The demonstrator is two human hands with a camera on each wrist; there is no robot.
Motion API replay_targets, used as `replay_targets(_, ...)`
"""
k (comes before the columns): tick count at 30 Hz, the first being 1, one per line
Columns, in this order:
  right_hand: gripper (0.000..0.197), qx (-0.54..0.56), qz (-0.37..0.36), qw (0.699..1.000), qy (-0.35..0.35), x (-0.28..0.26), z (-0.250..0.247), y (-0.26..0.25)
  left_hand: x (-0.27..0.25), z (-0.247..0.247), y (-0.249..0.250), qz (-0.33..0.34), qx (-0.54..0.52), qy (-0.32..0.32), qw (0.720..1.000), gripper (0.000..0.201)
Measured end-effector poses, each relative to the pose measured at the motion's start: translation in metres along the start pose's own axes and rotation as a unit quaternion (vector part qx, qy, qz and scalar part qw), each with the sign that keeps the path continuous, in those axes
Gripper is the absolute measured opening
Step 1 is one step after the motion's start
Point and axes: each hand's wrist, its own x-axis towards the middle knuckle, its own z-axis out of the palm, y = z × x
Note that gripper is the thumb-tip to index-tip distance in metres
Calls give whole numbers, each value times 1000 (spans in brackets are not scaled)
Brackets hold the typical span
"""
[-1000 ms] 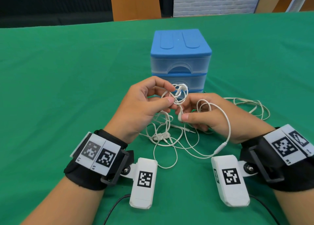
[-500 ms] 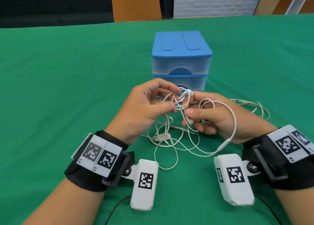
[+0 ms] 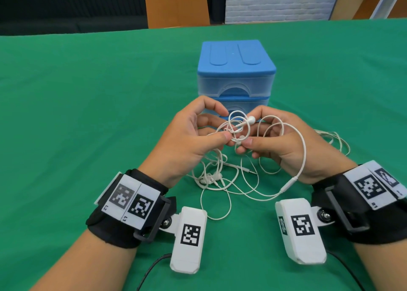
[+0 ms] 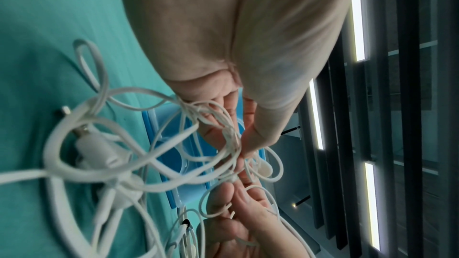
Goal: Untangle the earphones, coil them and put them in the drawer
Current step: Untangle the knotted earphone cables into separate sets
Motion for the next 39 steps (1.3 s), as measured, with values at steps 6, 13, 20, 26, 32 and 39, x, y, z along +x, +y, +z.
replay_targets(6,30,11,-24,1000,6,2,0,0,0,1,0,18,-1,19,1000,29)
replay_targets(13,30,-10,-29,1000,6,3,-3,3,1,1,-1,23,13,30,999,24)
replay_targets(20,55,-74,-92,992,50,4,-8,-4,2,-3,-3,15,65,69,995,24)
replay_targets(26,54,-126,-67,986,91,2,-11,-3,6,-11,-6,2,102,132,986,19)
replay_targets(32,56,-285,-66,948,123,0,-15,-5,8,-15,-8,21,108,151,982,19)
replay_targets(39,70,-283,-60,944,159,-2,-25,-7,8,-21,-5,64,123,222,965,19)
